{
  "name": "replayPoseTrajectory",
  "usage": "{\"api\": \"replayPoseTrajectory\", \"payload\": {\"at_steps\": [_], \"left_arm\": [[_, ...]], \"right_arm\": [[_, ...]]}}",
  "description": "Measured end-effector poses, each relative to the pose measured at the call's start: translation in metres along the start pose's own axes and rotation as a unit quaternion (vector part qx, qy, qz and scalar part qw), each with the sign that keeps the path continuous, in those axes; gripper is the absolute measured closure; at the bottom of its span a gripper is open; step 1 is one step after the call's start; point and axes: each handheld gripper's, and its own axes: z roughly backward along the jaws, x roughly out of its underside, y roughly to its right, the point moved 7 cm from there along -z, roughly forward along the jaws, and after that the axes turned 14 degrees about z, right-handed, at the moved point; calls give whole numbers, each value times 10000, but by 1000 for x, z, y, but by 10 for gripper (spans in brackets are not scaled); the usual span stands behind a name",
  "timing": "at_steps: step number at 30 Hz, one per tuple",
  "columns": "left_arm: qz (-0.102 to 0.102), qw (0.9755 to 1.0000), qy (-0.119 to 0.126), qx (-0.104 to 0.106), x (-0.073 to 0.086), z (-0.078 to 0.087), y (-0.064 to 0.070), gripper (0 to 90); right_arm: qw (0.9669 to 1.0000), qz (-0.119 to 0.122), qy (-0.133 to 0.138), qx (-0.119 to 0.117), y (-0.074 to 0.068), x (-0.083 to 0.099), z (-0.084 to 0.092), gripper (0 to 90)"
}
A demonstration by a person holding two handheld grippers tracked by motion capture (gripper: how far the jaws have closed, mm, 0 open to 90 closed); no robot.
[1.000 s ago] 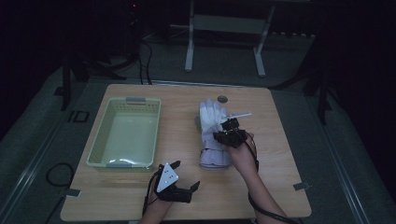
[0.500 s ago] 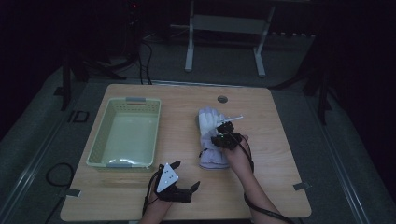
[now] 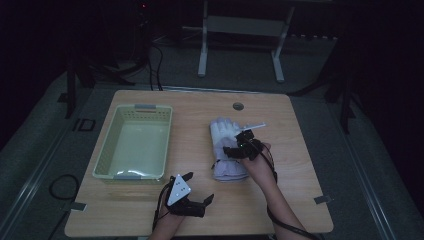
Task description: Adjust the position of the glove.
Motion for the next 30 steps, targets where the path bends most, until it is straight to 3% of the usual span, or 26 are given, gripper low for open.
{"api": "replayPoseTrajectory", "payload": {"at_steps": [2, 5, 7, 8, 9, 10, 11, 14, 18, 20, 22, 26, 30], "left_arm": [[-15, 10000, -8, -2, 0, 0, 0, 0], [-44, 10000, -58, 22, 1, -1, 1, 0], [-5, 9997, -179, 145, 2, -2, 3, 0], [-5, 9997, -179, 145, 2, -2, 3, 0], [-23, 9990, -392, 227, 3, -5, 5, 0], [-49, 9987, -452, 226, 4, -6, 6, 0], [-80, 9986, -470, 216, 4, -7, 6, 0], [-112, 9981, -571, 209, 5, -9, 8, 0], [-202, 9973, -696, 138, 2, -11, 9, 0], [-305, 9963, -788, 129, -2, -12, 12, 0], [-379, 9957, -834, 117, -8, -13, 14, 0], [-277, 9944, -998, 225, -18, -19, 19, 0], [113, 9909, -1300, 320, -30, -23, 21, 0]], "right_arm": [[9999, 66, 92, -2, 1, 0, 4, 277], [9993, 55, 263, -271, 1, 2, 9, 166], [9991, 149, 290, -275, 2, 5, 12, 138], [9991, 149, 290, -275, 2, 5, 12, 138], [9989, 188, 333, -262, 4, 6, 13, 140], [9975, 145, 473, -506, 3, 7, 17, 140], [9965, 185, 585, -564, 4, 8, 19, 142], [9932, 335, 944, -592, 6, 11, 27, 146], [9896, 608, 1177, -558, 10, 19, 37, 146], [9907, 511, 1045, -704, 11, 27, 43, 146], [9891, 351, 1189, -800, 13, 32, 49, 146], [9907, 451, 1126, -610, 17, 42, 53, 147], [9918, 523, 1046, -521, 19, 50, 51, 152]]}}
